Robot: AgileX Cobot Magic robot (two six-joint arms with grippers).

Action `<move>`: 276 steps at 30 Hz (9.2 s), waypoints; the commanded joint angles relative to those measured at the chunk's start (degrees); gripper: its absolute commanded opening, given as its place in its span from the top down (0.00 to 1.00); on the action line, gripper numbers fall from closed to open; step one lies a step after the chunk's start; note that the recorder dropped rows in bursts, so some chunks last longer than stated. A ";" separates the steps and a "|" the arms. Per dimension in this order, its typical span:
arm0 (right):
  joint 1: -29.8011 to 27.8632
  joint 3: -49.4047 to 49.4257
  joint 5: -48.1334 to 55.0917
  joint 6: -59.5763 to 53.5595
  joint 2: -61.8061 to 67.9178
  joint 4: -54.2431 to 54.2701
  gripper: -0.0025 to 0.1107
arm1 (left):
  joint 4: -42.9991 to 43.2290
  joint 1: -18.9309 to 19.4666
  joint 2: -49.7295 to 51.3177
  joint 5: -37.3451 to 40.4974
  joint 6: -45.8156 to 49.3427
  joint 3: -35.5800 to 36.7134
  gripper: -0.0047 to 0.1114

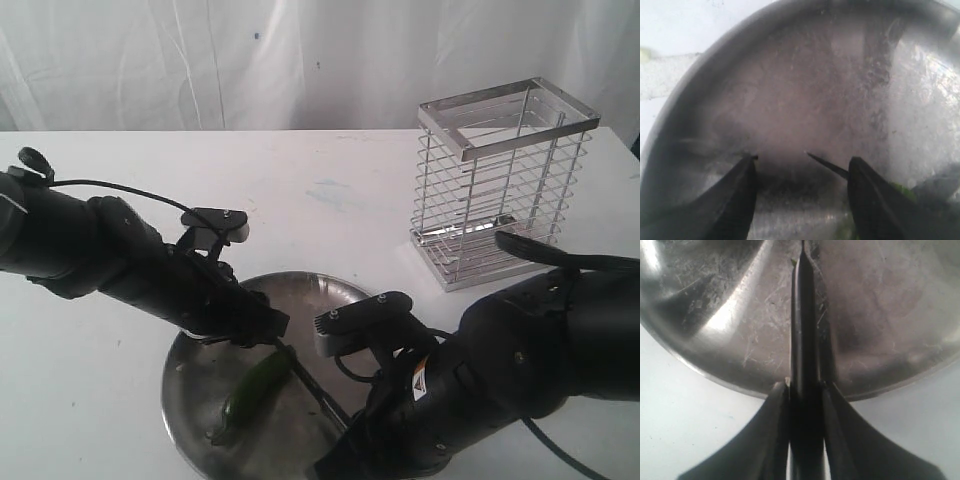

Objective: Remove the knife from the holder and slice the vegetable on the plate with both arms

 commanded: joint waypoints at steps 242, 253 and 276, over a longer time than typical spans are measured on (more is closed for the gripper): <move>1.14 -27.20 36.76 -1.22 18.06 -19.51 0.98 | 43.15 -1.27 0.40 3.96 -30.03 -3.90 0.42; 1.14 -27.20 36.25 5.35 17.72 -27.27 0.98 | 48.11 -0.96 -12.63 13.26 -30.03 -3.09 0.42; 1.14 -25.83 33.29 6.72 14.02 -23.61 0.98 | 41.85 -5.33 -13.74 6.69 -32.51 4.78 0.42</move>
